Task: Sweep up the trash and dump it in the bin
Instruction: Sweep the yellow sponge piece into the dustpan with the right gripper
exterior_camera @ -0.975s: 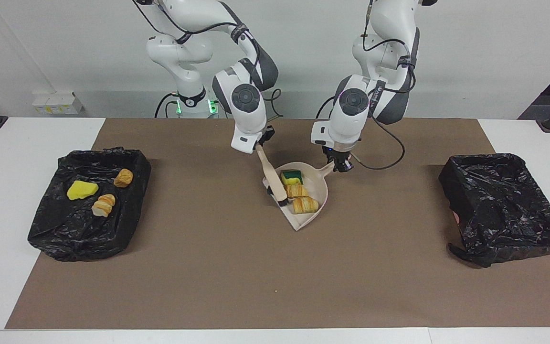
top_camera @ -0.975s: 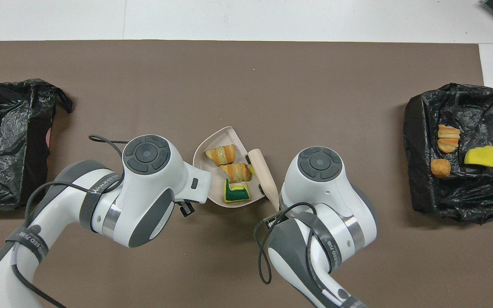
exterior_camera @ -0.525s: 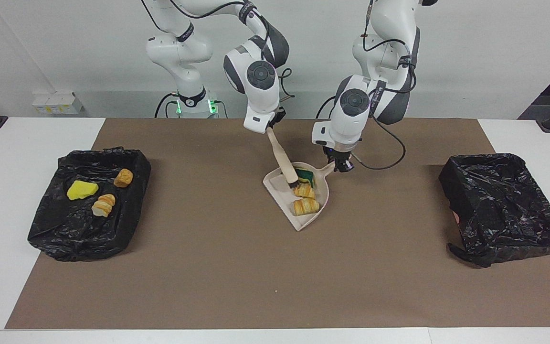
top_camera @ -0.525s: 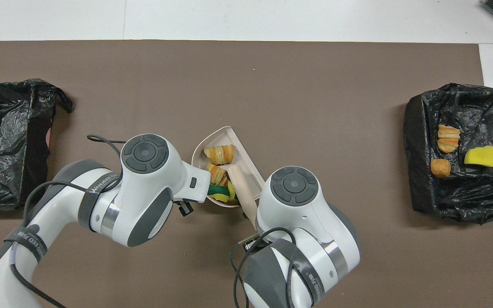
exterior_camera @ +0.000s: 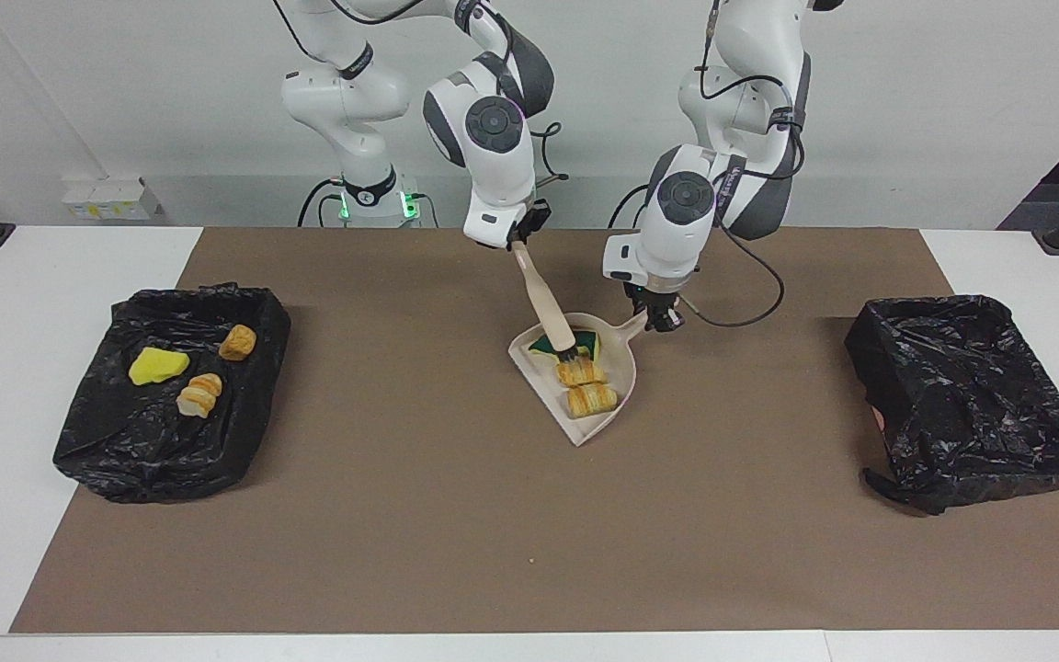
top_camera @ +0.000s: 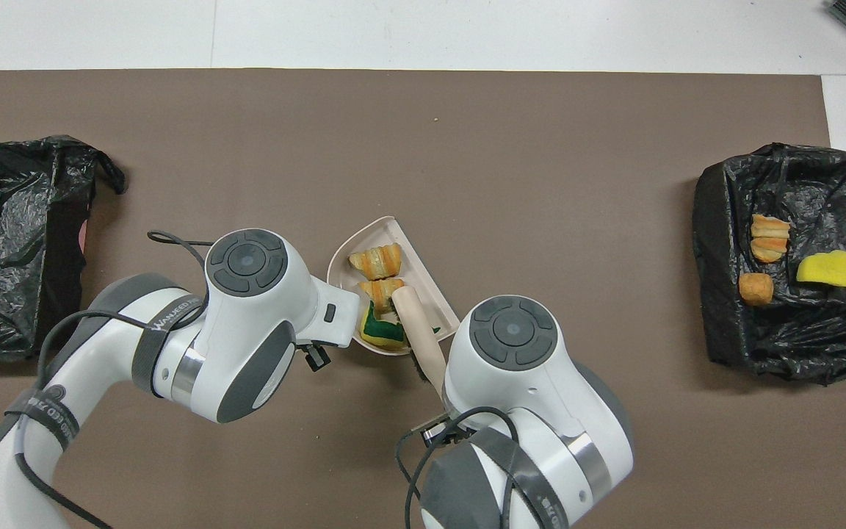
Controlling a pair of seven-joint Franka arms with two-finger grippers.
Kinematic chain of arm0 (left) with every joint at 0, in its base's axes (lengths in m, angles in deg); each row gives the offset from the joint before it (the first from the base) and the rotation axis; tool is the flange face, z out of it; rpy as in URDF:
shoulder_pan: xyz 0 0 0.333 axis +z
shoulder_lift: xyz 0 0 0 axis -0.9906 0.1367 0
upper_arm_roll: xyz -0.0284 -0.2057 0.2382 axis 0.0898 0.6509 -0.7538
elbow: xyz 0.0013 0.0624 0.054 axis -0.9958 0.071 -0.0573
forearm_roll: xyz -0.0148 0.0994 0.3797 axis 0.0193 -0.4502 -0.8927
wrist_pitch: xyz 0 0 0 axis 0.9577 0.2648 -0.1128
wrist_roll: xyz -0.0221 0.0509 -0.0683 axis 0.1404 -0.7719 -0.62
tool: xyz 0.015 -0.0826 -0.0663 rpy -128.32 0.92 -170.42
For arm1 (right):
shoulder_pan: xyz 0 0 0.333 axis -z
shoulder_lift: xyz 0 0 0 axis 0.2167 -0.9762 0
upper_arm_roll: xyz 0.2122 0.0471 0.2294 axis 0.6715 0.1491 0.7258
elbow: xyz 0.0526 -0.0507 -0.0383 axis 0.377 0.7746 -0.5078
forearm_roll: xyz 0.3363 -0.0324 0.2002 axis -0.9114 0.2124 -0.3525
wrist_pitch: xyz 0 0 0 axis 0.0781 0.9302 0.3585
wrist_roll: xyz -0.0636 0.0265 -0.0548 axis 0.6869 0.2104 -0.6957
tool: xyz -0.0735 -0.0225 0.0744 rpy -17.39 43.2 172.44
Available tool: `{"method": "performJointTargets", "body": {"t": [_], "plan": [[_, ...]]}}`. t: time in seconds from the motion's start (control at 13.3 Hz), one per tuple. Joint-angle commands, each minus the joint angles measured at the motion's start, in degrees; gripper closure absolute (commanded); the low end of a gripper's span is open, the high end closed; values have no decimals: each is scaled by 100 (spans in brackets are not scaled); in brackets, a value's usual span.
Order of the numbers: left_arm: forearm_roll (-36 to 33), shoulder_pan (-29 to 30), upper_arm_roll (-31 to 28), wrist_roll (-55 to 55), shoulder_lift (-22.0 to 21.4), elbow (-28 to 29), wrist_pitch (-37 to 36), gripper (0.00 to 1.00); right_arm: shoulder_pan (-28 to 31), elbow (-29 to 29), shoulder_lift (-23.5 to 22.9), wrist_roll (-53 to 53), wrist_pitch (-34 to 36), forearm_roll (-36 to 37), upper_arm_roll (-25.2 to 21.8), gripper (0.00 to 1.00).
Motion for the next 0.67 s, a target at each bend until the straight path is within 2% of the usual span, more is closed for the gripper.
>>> {"method": "performJointTargets", "body": {"t": [0.0, 0.3, 0.6], "plan": [[57, 103, -43, -40, -80, -32, -119, 100, 32, -269, -39, -321, 143, -102, 58, 100], [57, 735, -44, -66, -466, -32, -363, 100, -152, -270, 189, -1189, 240, -119, 84, 100], [57, 1735, -44, 4, -729, -32, -593, 100, -547, 265, 724, -1867, 161, -137, 84, 100]]}}
